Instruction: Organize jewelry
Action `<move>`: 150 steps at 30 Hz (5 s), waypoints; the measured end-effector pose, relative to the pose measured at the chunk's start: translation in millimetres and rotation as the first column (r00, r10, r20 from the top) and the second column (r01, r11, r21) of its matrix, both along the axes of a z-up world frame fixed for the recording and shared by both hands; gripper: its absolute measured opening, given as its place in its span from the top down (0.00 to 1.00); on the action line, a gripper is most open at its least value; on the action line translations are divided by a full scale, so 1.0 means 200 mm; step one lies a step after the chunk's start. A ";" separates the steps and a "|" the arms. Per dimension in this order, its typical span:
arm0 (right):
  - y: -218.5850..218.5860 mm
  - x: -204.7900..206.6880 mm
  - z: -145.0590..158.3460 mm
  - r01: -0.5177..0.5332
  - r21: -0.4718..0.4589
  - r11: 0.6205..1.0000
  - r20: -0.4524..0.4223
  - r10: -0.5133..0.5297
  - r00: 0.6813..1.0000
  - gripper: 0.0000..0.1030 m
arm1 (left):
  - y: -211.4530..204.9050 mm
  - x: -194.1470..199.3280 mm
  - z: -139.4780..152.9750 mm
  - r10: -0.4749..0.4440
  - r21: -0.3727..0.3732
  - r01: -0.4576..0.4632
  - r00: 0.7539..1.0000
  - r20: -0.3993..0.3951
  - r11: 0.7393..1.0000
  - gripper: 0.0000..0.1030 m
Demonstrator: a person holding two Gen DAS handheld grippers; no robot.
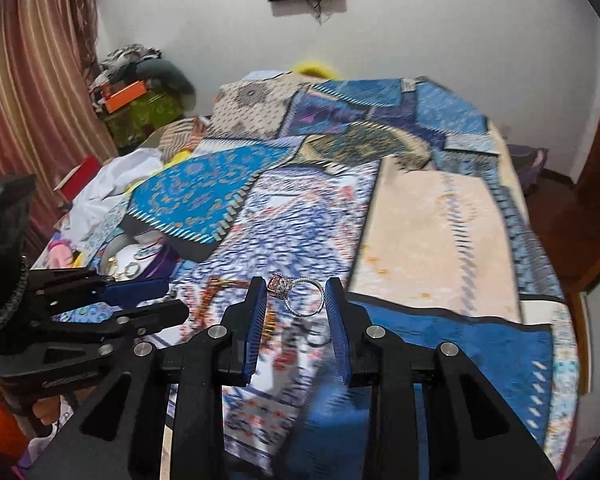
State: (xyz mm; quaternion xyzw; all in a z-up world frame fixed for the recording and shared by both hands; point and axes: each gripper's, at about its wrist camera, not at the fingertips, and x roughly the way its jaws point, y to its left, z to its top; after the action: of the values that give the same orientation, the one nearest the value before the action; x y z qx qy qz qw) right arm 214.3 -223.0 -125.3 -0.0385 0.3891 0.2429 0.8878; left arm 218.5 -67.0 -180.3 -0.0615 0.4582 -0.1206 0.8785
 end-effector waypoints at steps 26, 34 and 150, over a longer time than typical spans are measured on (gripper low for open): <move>0.05 -0.08 0.12 -0.027 0.051 0.998 0.045 0.024 0.999 0.73 | 0.07 -0.12 0.25 0.071 0.027 -0.076 0.985 0.156 0.997 0.94; 0.19 -0.14 0.19 -0.072 0.043 0.996 0.077 0.068 0.995 0.73 | 0.23 -0.23 0.40 0.118 0.011 -0.124 0.965 0.234 0.992 0.94; 0.42 -1.00 0.83 -0.070 0.181 0.981 0.573 -0.048 0.818 0.00 | 0.39 -1.31 1.06 0.313 -0.010 -0.444 0.615 0.724 0.896 0.02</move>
State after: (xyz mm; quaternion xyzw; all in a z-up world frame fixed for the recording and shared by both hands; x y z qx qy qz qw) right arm 14.1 -139.1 40.4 -0.0256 0.0777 0.2618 0.9616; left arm -43.4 11.3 32.3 -0.0308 0.0696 0.0933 0.9927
